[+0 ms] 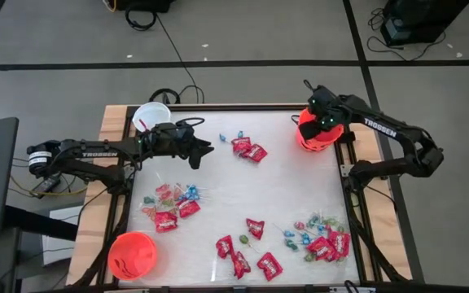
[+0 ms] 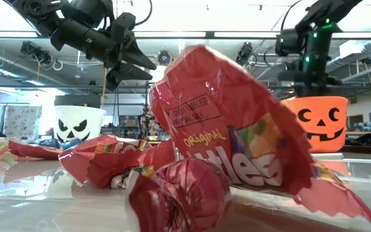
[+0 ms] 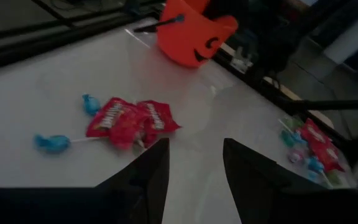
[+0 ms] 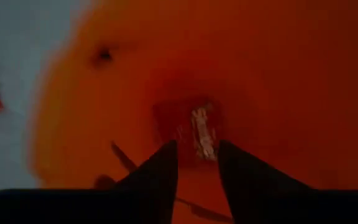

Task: Sort candy by brand, put in halloween buckets
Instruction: Put the red candy into the top orange bucket

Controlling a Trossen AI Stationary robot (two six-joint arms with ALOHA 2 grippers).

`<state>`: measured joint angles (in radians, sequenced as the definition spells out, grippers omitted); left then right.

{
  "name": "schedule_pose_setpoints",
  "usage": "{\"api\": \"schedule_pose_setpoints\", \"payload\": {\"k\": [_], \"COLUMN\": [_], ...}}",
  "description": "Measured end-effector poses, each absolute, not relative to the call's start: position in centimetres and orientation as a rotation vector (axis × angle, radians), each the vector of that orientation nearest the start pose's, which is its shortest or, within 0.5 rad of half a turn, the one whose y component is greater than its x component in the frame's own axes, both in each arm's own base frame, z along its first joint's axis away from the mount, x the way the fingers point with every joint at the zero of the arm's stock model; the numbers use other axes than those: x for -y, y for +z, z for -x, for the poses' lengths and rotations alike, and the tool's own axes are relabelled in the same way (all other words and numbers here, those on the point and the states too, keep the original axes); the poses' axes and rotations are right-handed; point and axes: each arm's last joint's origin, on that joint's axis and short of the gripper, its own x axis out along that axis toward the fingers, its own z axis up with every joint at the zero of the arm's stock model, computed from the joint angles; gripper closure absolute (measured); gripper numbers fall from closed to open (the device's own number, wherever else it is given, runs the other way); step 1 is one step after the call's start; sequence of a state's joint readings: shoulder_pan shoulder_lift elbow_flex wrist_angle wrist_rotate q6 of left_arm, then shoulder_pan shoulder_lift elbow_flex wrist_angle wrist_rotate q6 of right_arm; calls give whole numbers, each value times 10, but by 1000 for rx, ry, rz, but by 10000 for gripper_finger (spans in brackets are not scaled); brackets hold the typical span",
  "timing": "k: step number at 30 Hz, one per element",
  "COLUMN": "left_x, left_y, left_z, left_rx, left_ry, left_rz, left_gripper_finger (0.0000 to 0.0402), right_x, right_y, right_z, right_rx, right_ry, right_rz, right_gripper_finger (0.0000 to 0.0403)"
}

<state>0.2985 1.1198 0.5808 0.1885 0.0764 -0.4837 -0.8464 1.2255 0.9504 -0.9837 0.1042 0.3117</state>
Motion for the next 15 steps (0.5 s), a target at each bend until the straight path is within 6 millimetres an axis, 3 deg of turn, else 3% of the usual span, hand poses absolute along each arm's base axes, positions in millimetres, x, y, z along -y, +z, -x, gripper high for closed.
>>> {"api": "schedule_pose_setpoints", "payload": {"k": [9,15], "left_x": [-67,-66], "left_y": [233,229], "left_z": [-227,-225], "left_rx": [-289,-326], "left_ry": [295,307], "left_rz": [645,655], "left_gripper_finger": [245,245], "right_x": [159,158], "right_y": [316,316], "right_z": [-161,-203], "right_rx": [-714,-581], "right_ry": [-851,-648], "right_rz": [-622,-618], "right_gripper_finger": [266,265]}}
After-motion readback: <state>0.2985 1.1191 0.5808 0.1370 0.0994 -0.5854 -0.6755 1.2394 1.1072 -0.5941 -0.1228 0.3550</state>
